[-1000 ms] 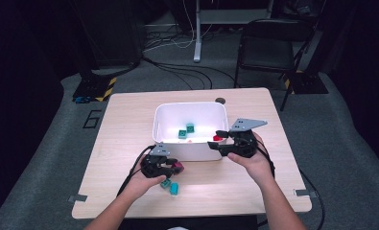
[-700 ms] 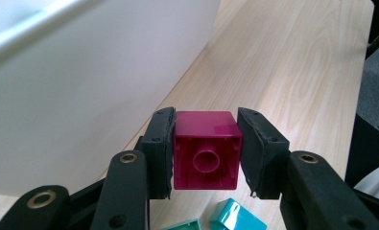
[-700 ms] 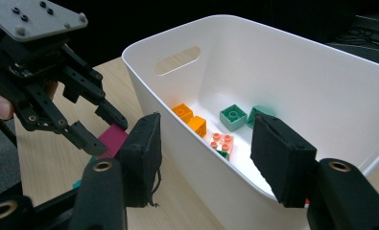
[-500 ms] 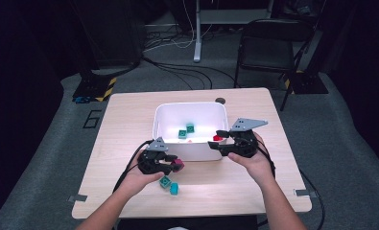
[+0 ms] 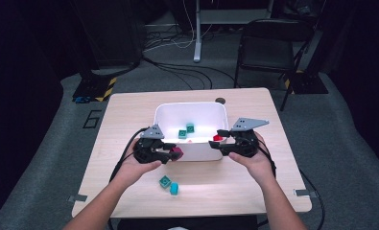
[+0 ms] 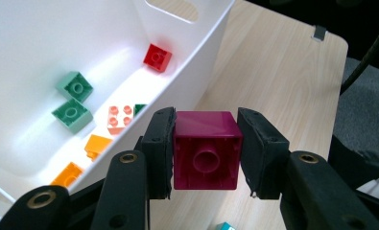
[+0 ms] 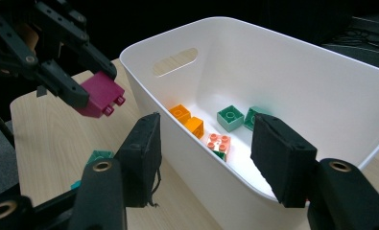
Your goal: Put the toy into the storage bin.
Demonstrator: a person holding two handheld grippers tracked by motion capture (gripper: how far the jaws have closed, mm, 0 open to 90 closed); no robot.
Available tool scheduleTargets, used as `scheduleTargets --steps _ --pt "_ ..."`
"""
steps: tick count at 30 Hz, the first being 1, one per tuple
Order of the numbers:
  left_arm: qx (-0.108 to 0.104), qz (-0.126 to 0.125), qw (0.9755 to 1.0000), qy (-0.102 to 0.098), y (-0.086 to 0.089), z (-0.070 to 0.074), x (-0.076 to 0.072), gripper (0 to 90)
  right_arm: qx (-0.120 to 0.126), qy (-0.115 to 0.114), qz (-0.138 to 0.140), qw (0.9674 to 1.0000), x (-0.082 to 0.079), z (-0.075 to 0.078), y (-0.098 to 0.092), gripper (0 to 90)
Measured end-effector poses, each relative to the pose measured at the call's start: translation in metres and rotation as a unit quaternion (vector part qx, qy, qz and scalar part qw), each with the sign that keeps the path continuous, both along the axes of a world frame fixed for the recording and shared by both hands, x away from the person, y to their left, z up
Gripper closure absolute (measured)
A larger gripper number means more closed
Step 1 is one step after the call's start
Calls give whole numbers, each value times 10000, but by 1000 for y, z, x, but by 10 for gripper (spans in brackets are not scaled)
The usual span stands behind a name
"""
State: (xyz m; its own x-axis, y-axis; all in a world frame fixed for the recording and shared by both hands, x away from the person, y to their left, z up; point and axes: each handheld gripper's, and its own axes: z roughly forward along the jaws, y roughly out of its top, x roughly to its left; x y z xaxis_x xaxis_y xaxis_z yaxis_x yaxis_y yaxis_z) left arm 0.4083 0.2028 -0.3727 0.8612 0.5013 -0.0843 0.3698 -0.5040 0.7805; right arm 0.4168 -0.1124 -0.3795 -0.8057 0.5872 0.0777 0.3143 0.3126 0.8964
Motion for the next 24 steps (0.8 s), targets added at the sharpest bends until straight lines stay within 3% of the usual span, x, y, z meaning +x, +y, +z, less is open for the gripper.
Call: scheduleTargets --steps 13,24 --pt "-179 71 9998 -94 -1 29 24 588 40 21 -31 10000 0 1 -1 433" --pt "-206 228 9995 -71 -11 37 53 588 57 3 -58 10000 1 1 -4 432"
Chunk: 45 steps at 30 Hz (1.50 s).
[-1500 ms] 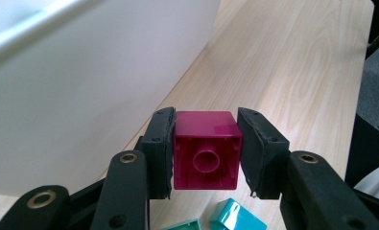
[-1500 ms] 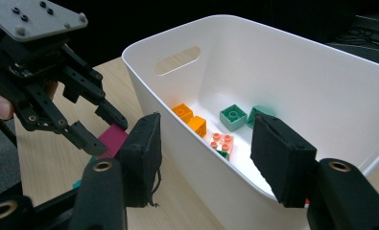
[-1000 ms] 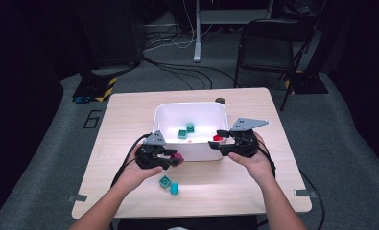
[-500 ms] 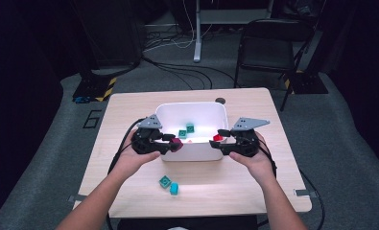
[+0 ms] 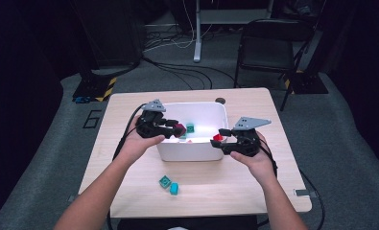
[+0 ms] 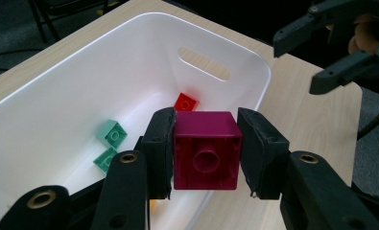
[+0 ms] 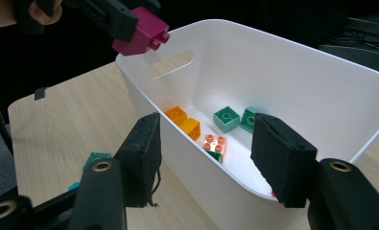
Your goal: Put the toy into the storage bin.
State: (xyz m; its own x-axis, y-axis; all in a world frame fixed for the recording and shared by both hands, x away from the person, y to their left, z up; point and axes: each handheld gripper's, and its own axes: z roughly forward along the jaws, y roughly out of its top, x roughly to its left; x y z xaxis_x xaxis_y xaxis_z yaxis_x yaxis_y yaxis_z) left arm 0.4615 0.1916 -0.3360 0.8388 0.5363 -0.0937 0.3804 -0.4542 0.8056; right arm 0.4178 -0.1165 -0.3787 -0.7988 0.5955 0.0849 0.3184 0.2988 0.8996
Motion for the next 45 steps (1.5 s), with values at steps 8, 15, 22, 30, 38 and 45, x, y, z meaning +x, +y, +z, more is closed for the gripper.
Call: scheduleTargets --steps 8,15,22,30,38,45 --pt "62 87 9999 18 -14 -2 25 588 31 11 -22 10000 0 0 -2 432" --pt "141 137 9998 51 -24 -7 45 588 64 1 -45 10000 0 2 -5 432" --pt "160 180 9997 36 -34 -13 61 588 90 -18 -60 9999 1 3 -7 432" --pt "270 138 9995 77 -50 -20 76 587 104 -33 -53 9999 1 3 -8 432" --pt "433 147 9988 168 -59 -33 84 587 137 -40 -75 9999 1 4 -10 432" --pt "517 247 9981 213 -60 -39 90 585 127 -26 -64 9999 1 4 -10 432"
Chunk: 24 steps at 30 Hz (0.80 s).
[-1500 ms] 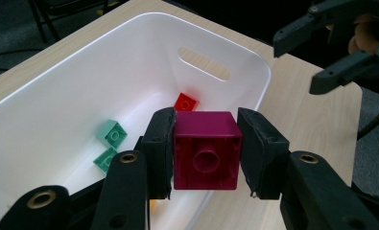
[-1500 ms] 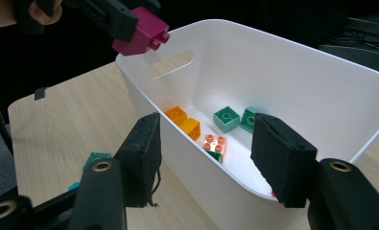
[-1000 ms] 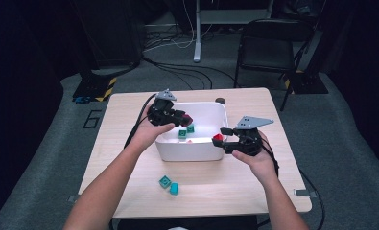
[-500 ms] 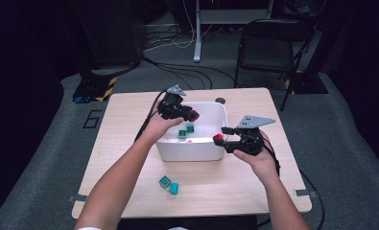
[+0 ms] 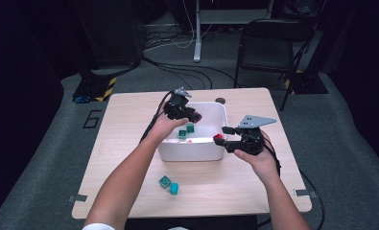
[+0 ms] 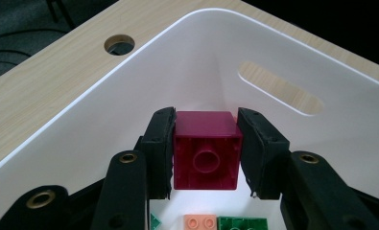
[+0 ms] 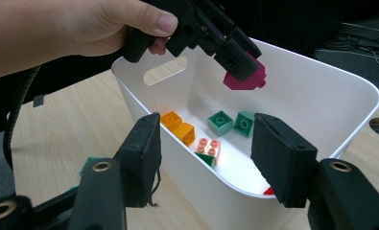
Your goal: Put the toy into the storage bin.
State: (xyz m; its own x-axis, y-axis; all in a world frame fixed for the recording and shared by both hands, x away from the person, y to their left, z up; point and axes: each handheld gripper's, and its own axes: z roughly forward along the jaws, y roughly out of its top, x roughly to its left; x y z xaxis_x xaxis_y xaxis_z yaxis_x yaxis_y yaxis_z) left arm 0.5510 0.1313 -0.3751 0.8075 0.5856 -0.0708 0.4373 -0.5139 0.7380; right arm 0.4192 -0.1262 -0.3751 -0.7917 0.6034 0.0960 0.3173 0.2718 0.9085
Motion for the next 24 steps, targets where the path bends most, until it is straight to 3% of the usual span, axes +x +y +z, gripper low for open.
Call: scheduleTargets --steps 6,12,16,21,24 --pt "145 -7 9999 39 2 1 -2 515 -1 1 3 10000 0 0 0 432" --pt "76 87 9998 -132 10 10 -8 485 -18 5 2 10000 0 -1 1 432" --pt "-2 94 9999 -88 21 19 -19 461 -22 12 -3 10000 0 -1 1 431" --pt "-239 66 9993 -269 38 34 -39 461 -33 7 -7 10000 0 -1 1 430" --pt "-261 63 9990 -366 49 40 -52 461 -34 -8 -12 10000 0 0 1 430"
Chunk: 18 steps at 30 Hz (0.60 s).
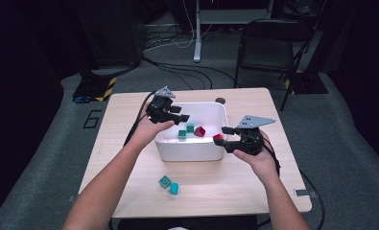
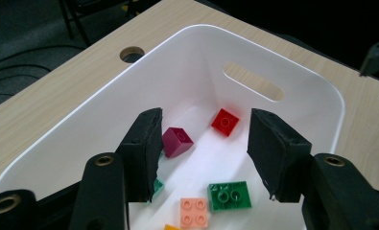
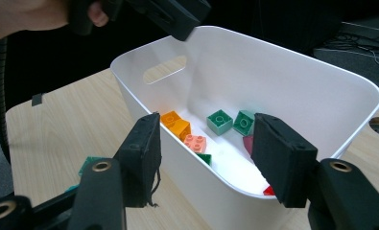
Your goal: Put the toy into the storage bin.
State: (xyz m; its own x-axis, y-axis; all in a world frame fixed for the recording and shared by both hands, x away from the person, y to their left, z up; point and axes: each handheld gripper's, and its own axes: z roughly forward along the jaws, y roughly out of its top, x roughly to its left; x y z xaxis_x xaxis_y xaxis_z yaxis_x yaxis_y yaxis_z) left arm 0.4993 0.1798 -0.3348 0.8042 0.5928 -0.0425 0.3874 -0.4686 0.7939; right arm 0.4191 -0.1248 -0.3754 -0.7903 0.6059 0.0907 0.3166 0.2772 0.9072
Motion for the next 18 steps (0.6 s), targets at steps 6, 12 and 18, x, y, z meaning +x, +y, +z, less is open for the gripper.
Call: scheduleTargets --steps 6,12,18 --pt "-46 8 9999 -115 20 6 -23 462 -6 -2 -13 10000 -1 1 0 429" --pt "-72 -13 9999 -152 35 10 -44 462 -33 0 -3 10000 0 0 2 428" --pt "-55 -93 9996 -243 43 10 -65 464 -25 0 1 10000 -1 0 3 428"
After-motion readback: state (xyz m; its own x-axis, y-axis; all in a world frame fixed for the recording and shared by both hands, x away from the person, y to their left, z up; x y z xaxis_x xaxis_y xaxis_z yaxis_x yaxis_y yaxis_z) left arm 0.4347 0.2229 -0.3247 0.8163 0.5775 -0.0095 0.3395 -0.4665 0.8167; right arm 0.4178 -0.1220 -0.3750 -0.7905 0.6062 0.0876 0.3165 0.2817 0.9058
